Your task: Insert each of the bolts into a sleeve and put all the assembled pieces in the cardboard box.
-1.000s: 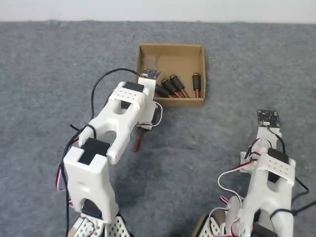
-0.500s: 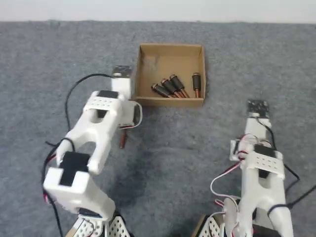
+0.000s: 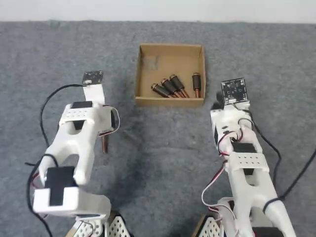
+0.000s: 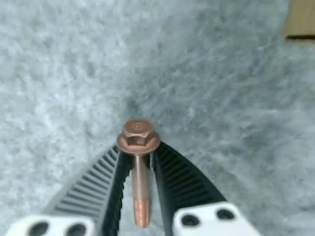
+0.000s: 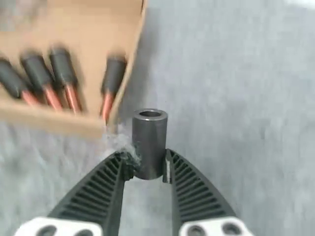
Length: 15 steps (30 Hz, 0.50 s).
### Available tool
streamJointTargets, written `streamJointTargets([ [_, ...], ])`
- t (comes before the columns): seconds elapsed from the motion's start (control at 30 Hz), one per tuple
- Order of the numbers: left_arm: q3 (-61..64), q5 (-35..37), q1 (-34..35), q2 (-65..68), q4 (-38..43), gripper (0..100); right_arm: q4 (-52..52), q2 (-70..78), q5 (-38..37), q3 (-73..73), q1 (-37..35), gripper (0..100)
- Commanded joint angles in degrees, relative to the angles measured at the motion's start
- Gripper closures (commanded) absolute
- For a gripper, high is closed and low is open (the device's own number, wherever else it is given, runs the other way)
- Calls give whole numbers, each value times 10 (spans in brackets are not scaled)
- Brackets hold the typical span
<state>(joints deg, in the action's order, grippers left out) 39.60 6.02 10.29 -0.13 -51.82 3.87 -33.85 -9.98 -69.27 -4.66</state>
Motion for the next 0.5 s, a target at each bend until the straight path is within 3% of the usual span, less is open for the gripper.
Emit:
streamJointTargets([
  [0.0, 5, -17, -11, -52, 23, 990, -85, -15, 10, 11, -23, 989],
  [0.23, 8, -18, -12, -58, 23, 990, -186, 36, 11, 12, -78, 989],
  [0.47, 9, -18, -15, -58, 33, 990, -410, 167, 11, 12, -106, 990],
])
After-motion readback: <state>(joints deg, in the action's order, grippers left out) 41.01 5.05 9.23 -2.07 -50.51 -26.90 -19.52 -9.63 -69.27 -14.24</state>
